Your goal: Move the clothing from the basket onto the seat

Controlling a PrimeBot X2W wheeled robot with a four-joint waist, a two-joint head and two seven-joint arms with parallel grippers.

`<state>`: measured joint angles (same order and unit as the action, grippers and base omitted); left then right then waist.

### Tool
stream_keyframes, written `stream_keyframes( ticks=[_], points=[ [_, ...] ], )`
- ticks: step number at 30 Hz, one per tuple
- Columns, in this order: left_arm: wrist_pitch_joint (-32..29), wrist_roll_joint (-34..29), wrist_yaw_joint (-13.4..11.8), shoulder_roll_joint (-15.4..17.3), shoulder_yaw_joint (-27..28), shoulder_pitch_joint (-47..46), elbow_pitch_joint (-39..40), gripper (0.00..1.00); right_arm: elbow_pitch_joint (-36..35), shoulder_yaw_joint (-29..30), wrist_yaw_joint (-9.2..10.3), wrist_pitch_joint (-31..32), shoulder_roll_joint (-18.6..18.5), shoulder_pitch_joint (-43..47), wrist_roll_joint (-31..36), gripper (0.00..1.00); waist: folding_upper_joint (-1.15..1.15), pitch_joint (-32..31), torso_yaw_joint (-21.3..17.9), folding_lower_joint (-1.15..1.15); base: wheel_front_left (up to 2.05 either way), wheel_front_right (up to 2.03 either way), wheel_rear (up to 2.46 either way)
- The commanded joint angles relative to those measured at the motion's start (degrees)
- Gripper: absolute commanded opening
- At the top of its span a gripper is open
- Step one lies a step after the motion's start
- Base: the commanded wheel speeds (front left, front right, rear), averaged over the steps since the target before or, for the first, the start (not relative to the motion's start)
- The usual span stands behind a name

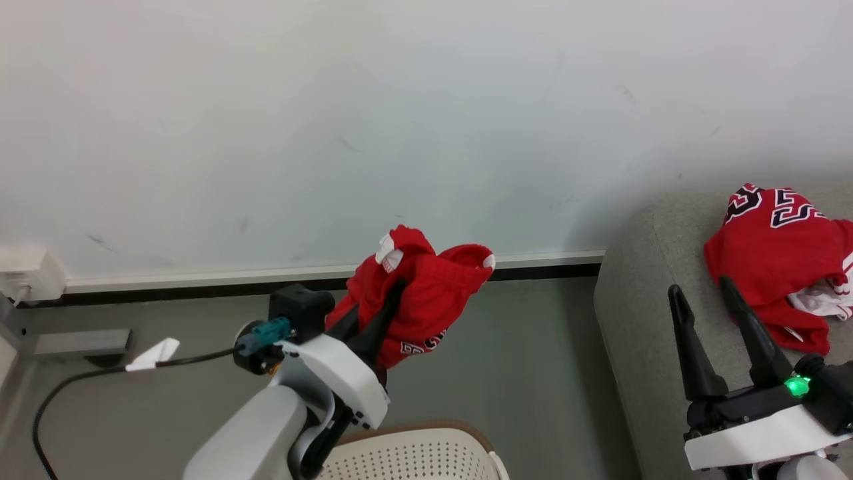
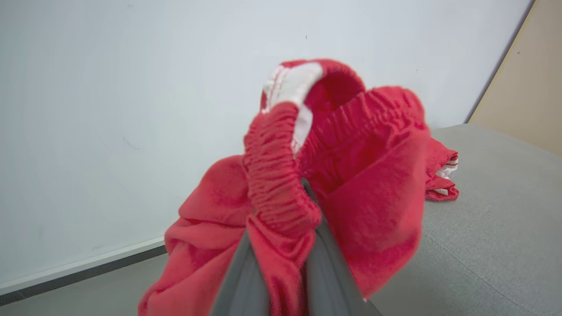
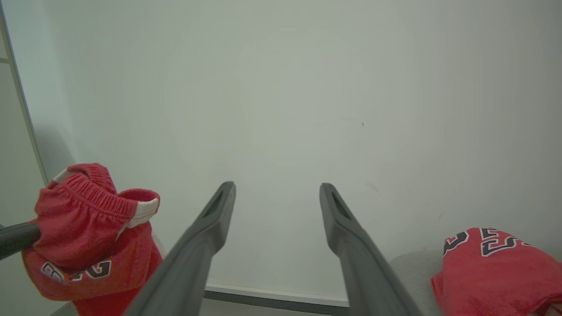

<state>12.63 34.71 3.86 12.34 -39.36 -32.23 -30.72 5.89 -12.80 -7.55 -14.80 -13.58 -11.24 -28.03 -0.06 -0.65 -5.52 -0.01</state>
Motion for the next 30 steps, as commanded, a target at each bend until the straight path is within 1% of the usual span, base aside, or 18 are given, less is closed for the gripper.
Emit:
stream_keyframes(
  ticks=[1, 7, 12, 19, 24, 28, 30],
  points=[
    [-0.74, -0.41, -1.04, 1.17, 0.55, -0.40, 3.64, 0.00, 0.45, -0.60, 0.13, -0.38, 0.22, 1.34, -0.28, 1.00, 0.00, -0.56, 0.18, 0.01, 0.00, 0.00, 0.00],
    [-4.46, 0.45, -4.13, 3.99, 1.78, 0.96, 15.58, 0.00, 0.92, -2.28, 0.13, -0.38, 1.28, 2.59, -0.37, 1.00, 0.00, -1.12, -0.01, 0.01, 0.00, 0.00, 0.00],
    [-6.85, 0.61, -6.18, 5.42, 1.94, 2.35, 21.34, 0.00, 1.12, -3.51, 0.13, -0.38, 1.23, 2.34, -0.58, 1.00, 0.00, -1.04, -0.36, 0.01, 0.00, 0.00, 0.00],
    [-8.01, 0.77, -7.19, 6.02, 1.62, 3.29, 24.33, 0.00, 1.44, -5.38, 0.13, -0.38, 0.58, 1.42, -1.06, 1.00, 0.00, -0.76, -0.25, 0.01, 0.00, 0.00, 0.00],
    [-8.32, 0.94, -7.23, 5.92, 1.29, 3.40, 24.58, 0.00, 1.32, -7.25, 0.13, -0.38, 0.29, 0.97, -1.66, 1.00, 0.00, -0.57, 0.04, 0.01, 0.00, 0.00, 0.00],
    [-8.34, 1.15, -7.11, 5.67, 1.09, 3.07, 24.28, 0.00, 0.93, -10.53, 0.13, -0.38, -0.07, 0.16, -2.09, 1.00, 0.00, -0.33, 0.31, 0.01, 0.00, 0.00, 0.00],
    [-8.29, 1.19, -7.04, 5.55, 1.00, 2.79, 24.09, 0.00, 0.43, -13.43, 0.13, -0.38, -0.35, -0.73, -2.57, 1.00, 0.00, -0.20, 0.43, 0.01, 0.00, 0.00, 0.00]
  ],
)
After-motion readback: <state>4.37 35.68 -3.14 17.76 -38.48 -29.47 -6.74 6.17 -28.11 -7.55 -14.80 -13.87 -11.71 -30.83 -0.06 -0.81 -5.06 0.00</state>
